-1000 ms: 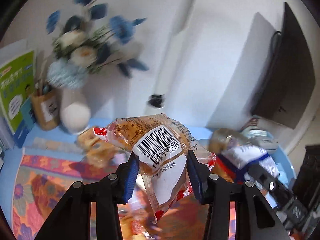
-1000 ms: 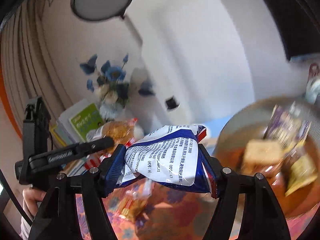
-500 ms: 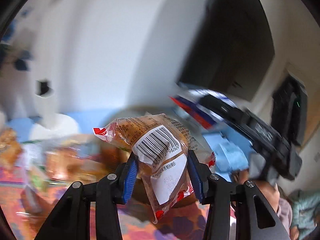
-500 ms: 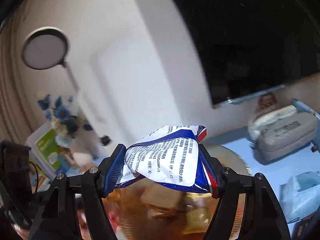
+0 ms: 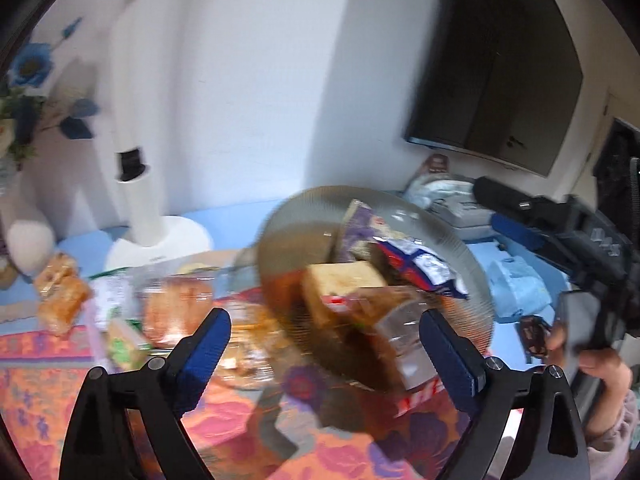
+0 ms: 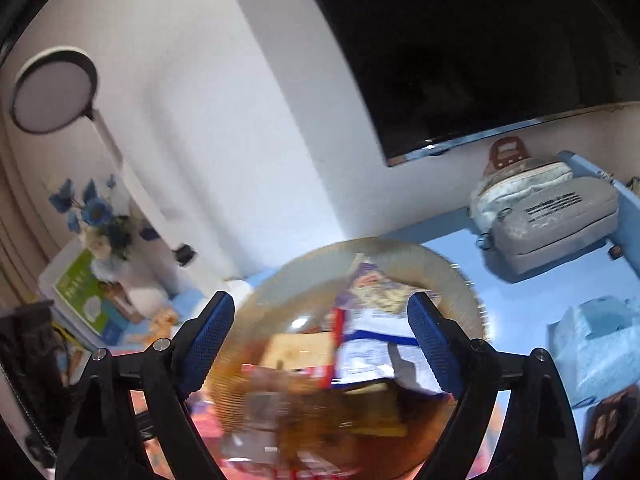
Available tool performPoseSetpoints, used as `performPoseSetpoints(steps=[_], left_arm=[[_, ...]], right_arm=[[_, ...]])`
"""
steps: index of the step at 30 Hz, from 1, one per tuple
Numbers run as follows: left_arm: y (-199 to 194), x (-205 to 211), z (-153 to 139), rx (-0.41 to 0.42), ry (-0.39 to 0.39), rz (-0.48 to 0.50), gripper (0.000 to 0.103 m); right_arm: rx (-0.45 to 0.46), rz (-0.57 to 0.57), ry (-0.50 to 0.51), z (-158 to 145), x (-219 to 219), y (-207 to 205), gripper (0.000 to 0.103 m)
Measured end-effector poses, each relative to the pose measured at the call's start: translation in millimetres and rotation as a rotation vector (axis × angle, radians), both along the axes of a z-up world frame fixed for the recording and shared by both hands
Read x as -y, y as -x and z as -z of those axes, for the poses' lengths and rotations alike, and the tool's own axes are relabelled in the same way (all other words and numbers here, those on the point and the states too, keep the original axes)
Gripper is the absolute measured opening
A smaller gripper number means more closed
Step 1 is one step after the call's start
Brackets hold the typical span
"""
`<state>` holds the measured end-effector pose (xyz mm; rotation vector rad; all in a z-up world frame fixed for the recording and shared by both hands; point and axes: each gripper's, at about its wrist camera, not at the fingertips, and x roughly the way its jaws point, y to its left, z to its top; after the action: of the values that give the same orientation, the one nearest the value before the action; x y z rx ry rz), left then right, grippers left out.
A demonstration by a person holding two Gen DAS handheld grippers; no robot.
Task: Organize snacks
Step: 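Carry both packs over the amber bowl and open both tools to drop them, then move both tools back toward the remaining snacks on the cloth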
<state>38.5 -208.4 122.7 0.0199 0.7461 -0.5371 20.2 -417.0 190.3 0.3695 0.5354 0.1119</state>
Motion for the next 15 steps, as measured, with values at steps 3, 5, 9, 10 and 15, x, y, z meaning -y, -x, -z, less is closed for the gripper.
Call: performPoseSetpoints(steps=[3, 5, 9, 10, 15], left_arm=[[-2, -30, -5, 0.014, -0.021, -0.071, 0.094], [-2, -52, -10, 0.021, -0.035, -0.122, 0.094], [-2, -107, -21, 0.035, -0.061, -0.234, 0.097], [-2, -117, -22, 0.037, -0.068, -0.251, 0.098], [3, -172, -17, 0.027, -0.107, -0.336, 0.099]], right_arm=[[0.021, -0.024, -0.015, -10, -22, 2, 0.092], [0.038, -0.054, -0.021, -16, -42, 4, 0.093], [0.048, -0.102, -0.05, -22, -80, 5, 0.102], [0.048, -0.116, -0.061, -22, -88, 6, 0.102], [0.017, -0.192, -0.065, -12, -141, 5, 0.102]])
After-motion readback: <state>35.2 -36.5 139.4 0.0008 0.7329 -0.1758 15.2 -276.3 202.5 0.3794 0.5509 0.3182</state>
